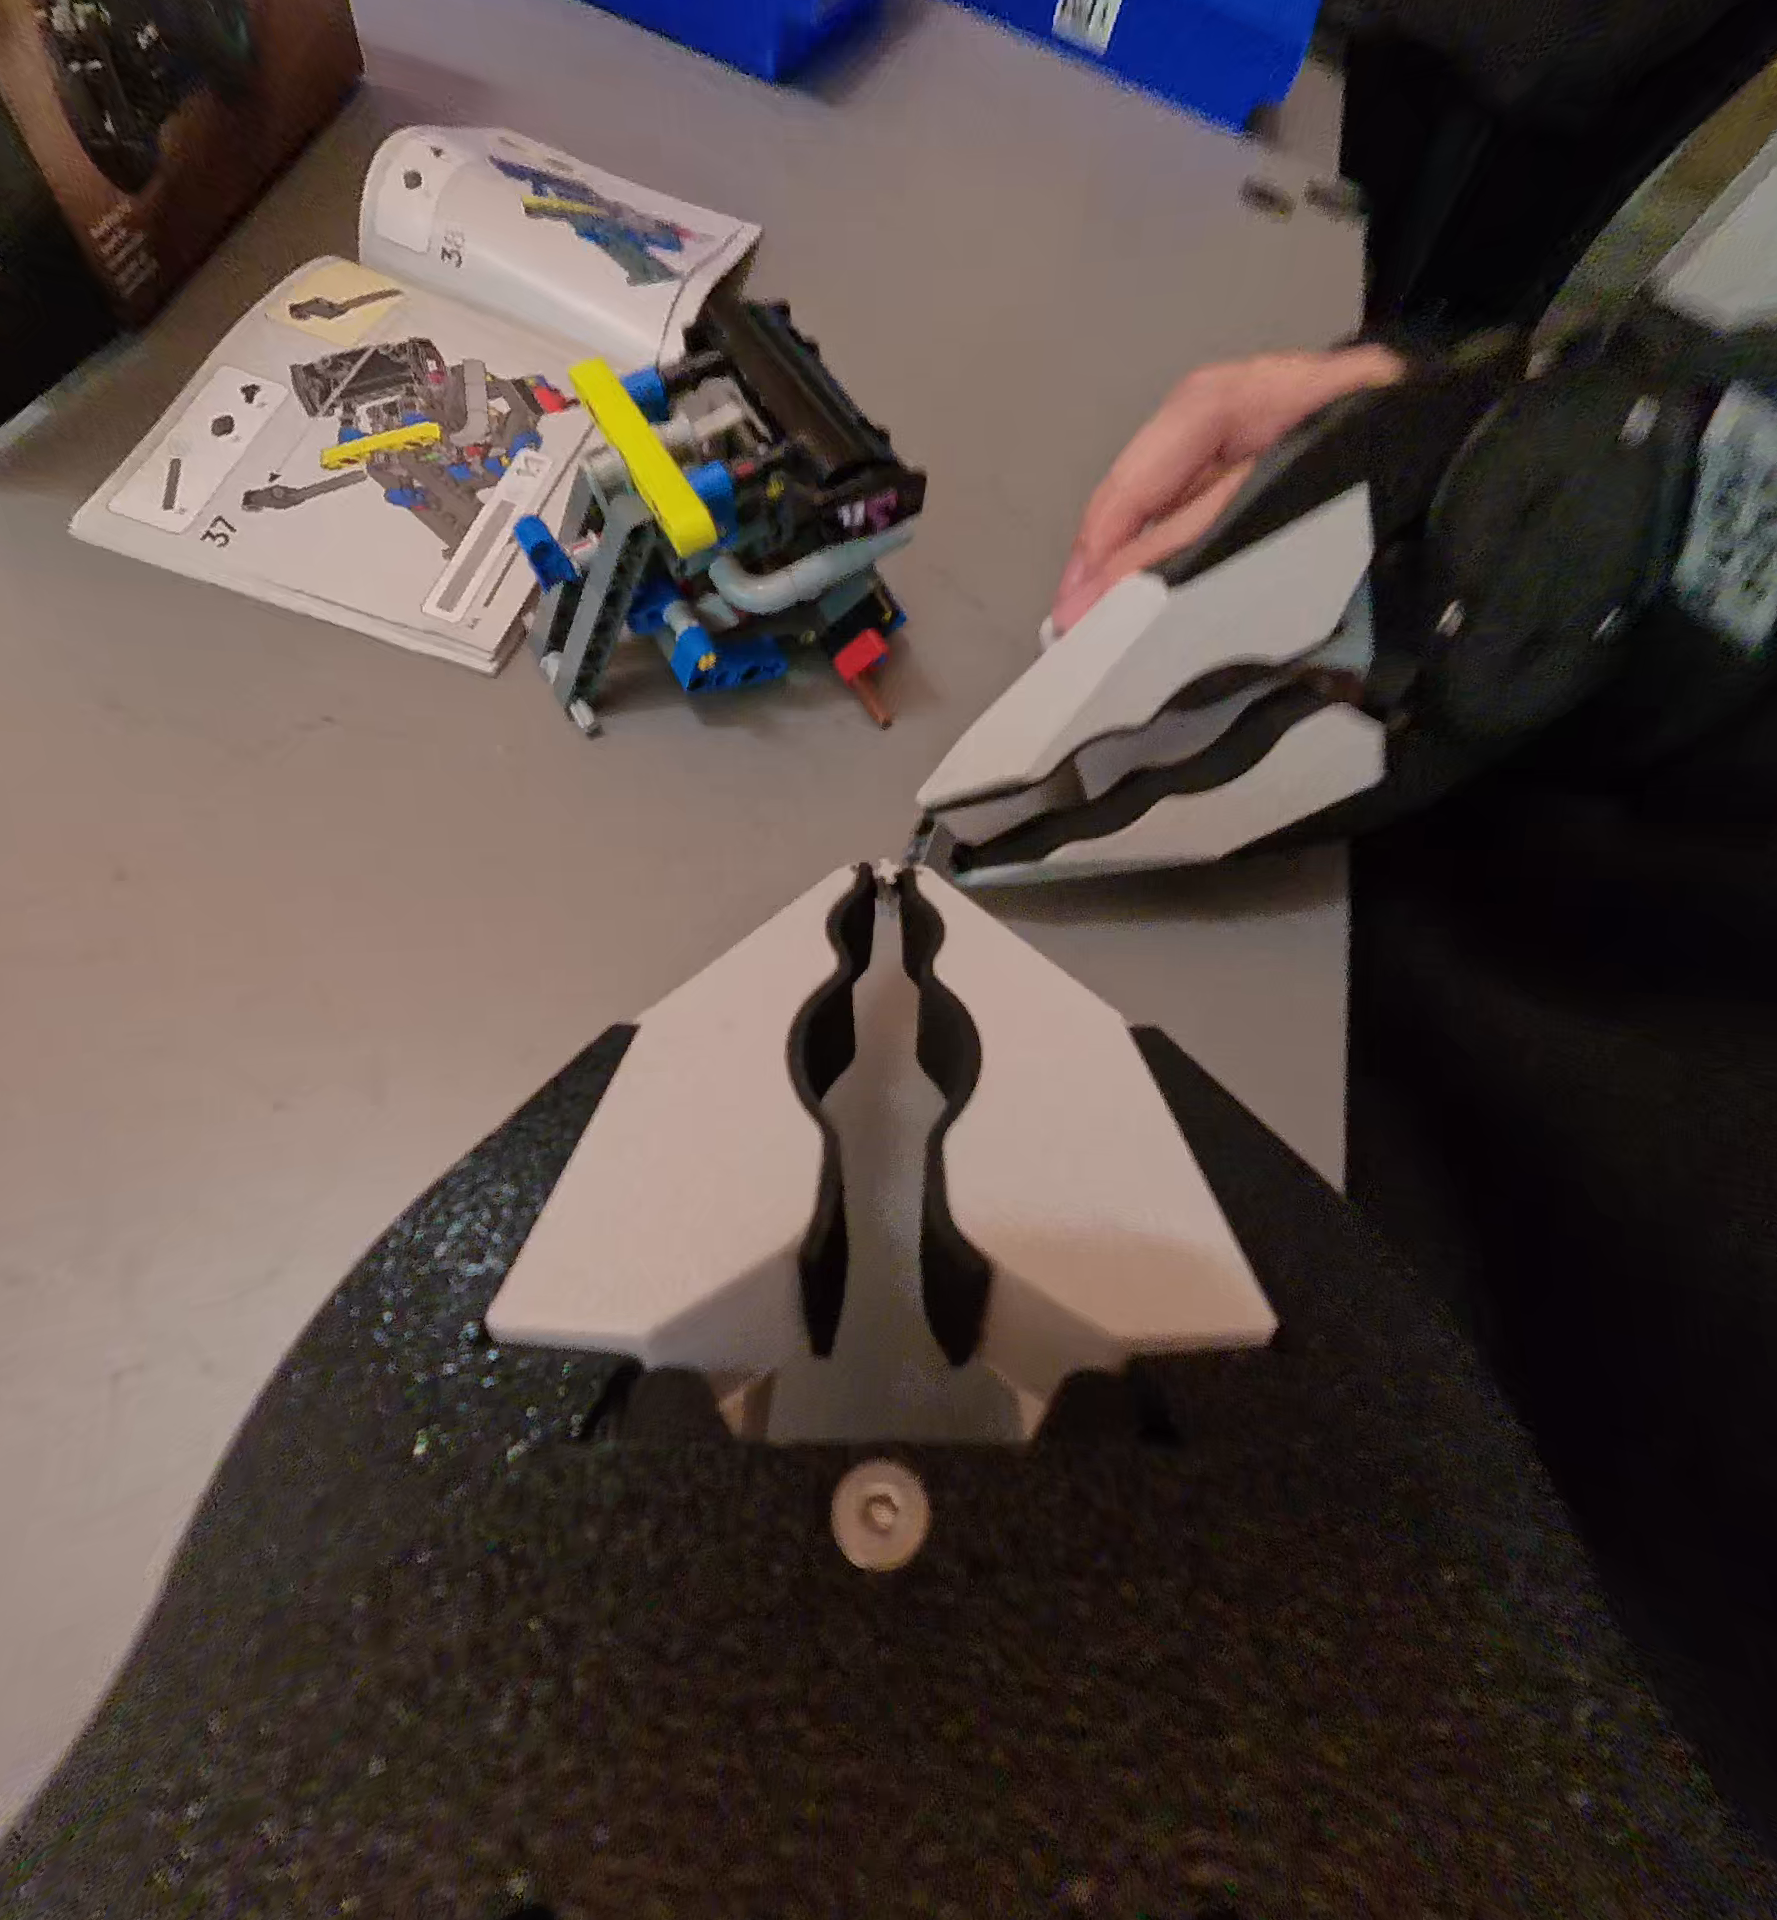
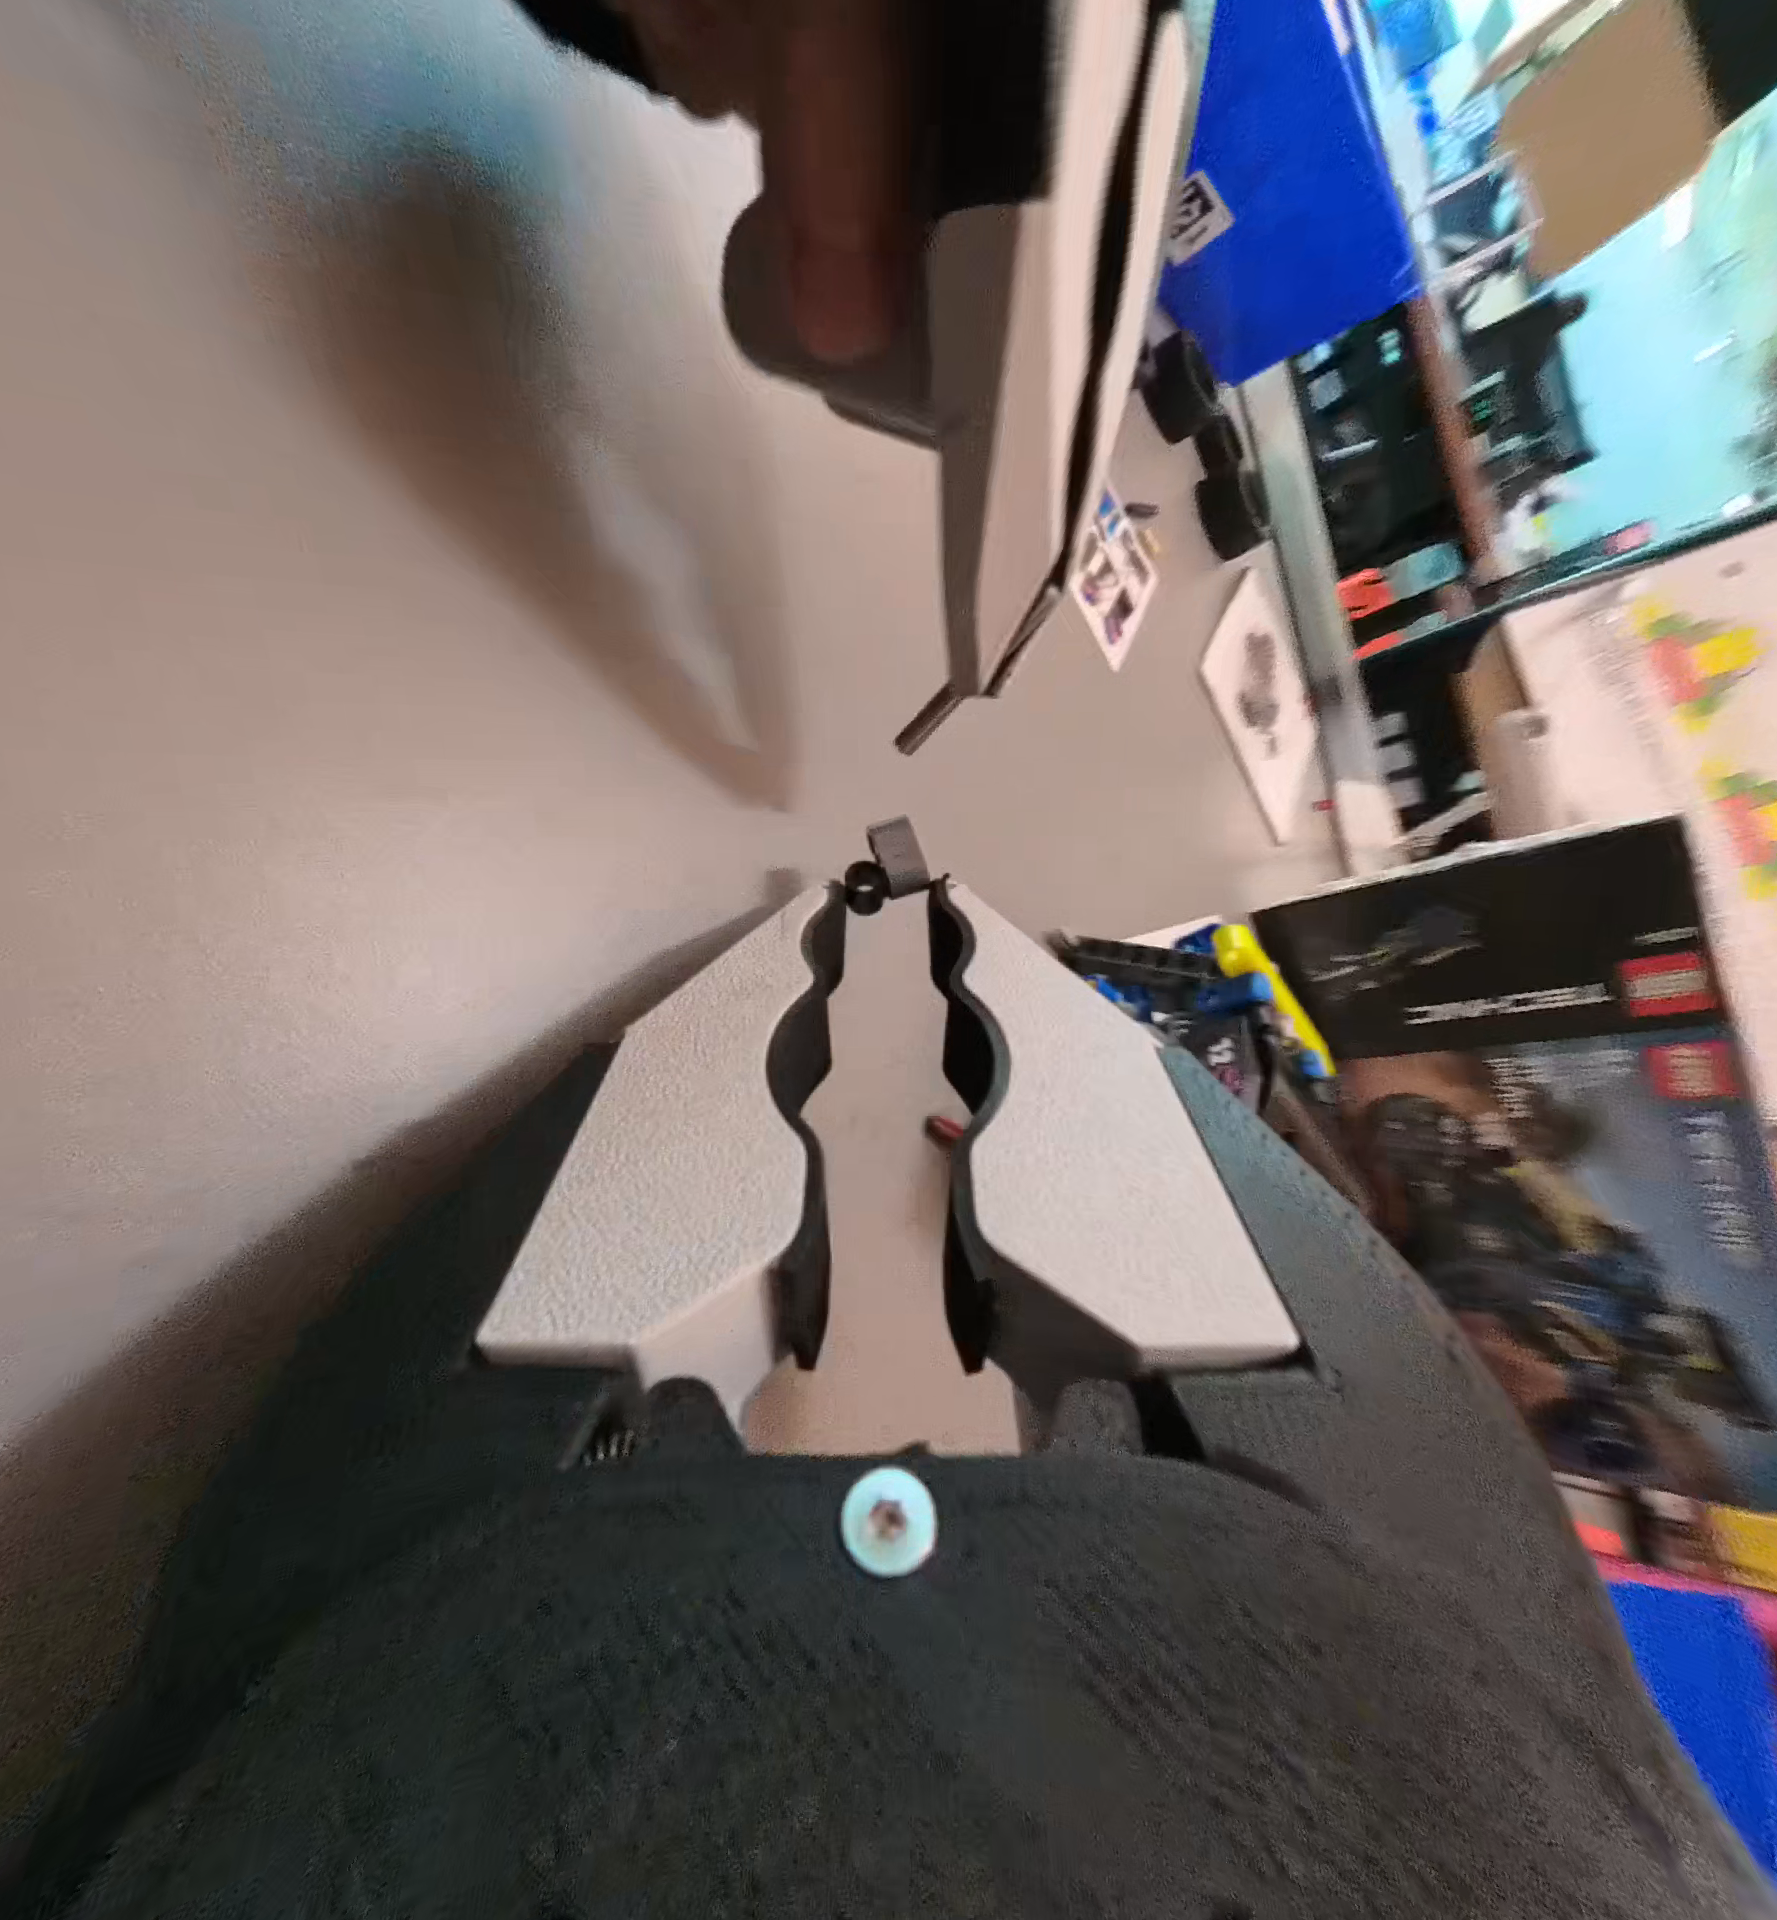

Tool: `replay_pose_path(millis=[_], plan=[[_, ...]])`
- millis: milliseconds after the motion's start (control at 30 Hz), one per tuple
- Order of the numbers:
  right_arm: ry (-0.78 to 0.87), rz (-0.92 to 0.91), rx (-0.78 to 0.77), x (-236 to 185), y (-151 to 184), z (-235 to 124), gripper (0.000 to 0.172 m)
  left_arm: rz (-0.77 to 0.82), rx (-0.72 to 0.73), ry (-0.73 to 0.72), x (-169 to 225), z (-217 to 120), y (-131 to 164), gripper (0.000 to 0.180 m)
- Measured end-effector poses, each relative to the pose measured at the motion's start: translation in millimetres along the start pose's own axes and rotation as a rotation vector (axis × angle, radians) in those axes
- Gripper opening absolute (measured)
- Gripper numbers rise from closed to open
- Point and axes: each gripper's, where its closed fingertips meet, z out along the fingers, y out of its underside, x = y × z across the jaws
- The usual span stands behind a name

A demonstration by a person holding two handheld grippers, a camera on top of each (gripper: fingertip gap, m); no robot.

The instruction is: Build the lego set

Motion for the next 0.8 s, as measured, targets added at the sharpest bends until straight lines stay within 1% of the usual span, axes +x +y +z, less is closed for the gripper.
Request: replay_pose_path(millis=[67,100,133,233,367,467,500,600,633,667,733,800], plan=[[0.036,-0.122,-0.029,-0.5,4.2,1.8,0.013,-0.070,0.050,0.033,-0.1,-0.2,-5.8,0.002],[0.047,-0.173,-0.041,-1.4,6.0,3.3,0.013,-0.089,0.038,0.041,-1.0,1.1,-3.5,0.002],[0.022,-0.210,-0.060,-6.3,9.2,5.6,0.013,-0.091,0.011,0.038,-2.8,3.2,1.1,0.002],[0.020,-0.232,-0.046,-5.4,7.7,8.1,0.013,-0.069,-0.028,0.053,-1.1,11.0,6.5,0.002],[0.019,-0.273,-0.034,-2.2,11.3,8.3,0.013,-0.026,-0.018,0.059,0.4,16.2,0.2,0.002],[0.009,-0.230,-0.014,-3.1,11.8,5.0,0.015,0.017,-0.049,0.056,2.5,19.7,1.7,0.001],[-0.003,-0.212,0.007,-4.3,9.1,2.8,0.018,0.031,-0.063,0.052,3.0,21.1,3.2,0.001],[-0.049,-0.097,0.058,-6.1,1.9,-3.0,0.031,0.055,-0.087,0.039,3.1,24.4,5.2,0.001],[-0.064,-0.032,0.062,-4.9,1.7,-5.3,0.031,0.050,-0.087,0.037,2.8,24.8,4.7,0.002],[-0.079,0.060,0.060,-2.2,2.4,-7.7,0.031,0.044,-0.086,0.034,2.1,24.5,3.8,0.002],[-0.118,0.306,0.055,3.3,3.2,-12.1,0.031,0.042,-0.071,0.021,0.2,23.3,0.1,0.001],[-0.159,0.534,-0.002,3.9,10.6,-12.2,0.031,0.046,-0.072,0.005,-2.8,22.9,-2.1,0.002]])
